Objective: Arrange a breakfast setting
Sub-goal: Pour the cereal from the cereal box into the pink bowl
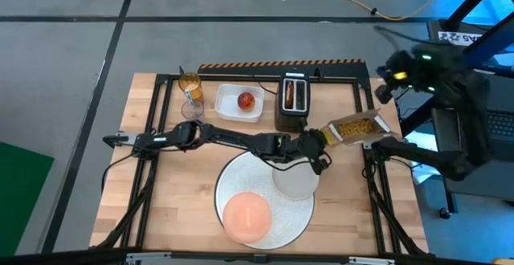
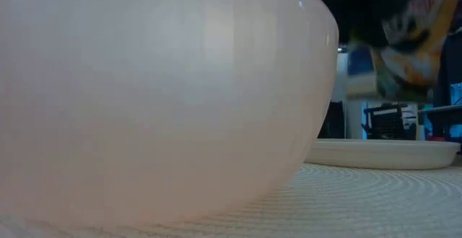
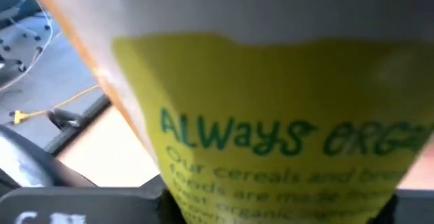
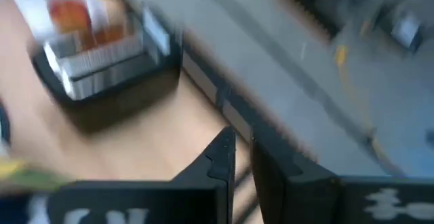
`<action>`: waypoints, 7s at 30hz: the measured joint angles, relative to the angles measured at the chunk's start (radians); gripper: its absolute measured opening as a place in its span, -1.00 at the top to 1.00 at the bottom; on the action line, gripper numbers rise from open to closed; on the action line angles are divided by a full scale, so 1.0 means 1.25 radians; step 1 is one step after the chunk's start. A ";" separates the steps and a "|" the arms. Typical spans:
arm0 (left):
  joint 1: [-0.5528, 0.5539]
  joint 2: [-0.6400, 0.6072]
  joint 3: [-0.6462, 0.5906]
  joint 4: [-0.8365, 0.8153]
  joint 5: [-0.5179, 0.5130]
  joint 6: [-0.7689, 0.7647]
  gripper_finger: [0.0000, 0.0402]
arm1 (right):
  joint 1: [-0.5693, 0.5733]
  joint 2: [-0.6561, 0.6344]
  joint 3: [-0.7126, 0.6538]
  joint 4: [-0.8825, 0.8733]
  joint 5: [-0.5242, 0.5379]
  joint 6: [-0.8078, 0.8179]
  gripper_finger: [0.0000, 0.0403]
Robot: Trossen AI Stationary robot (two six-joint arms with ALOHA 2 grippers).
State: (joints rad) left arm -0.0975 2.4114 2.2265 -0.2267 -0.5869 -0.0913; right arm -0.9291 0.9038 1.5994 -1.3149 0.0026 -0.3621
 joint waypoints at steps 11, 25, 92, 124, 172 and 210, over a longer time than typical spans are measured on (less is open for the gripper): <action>0.023 -0.244 0.001 -0.279 -0.023 -0.056 0.41 | -0.001 -0.229 -0.216 0.313 -0.230 0.090 0.82; 0.054 -0.475 0.001 -0.655 0.142 -0.113 0.41 | 0.002 -0.497 -0.852 0.964 -0.449 0.449 0.82; -0.359 -0.884 -0.414 -1.075 0.107 -0.171 0.43 | 0.078 -0.493 -0.983 1.044 -0.448 0.678 0.82; -0.463 -0.642 -0.428 -1.072 0.015 -0.065 0.43 | 0.078 -0.492 -0.983 1.042 -0.448 0.678 0.82; -0.511 -0.605 -0.625 -1.075 -0.270 0.132 0.42 | 0.079 -0.473 -0.982 1.028 -0.343 0.681 0.82; -0.461 -0.615 -0.649 -1.001 -0.409 0.339 0.40 | 0.078 -0.474 -0.982 1.025 -0.494 0.641 0.82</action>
State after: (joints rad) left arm -0.6743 1.6432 1.4147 -1.4779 -1.0979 0.3320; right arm -0.8310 0.3119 0.3717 -0.0334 -0.6144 0.4389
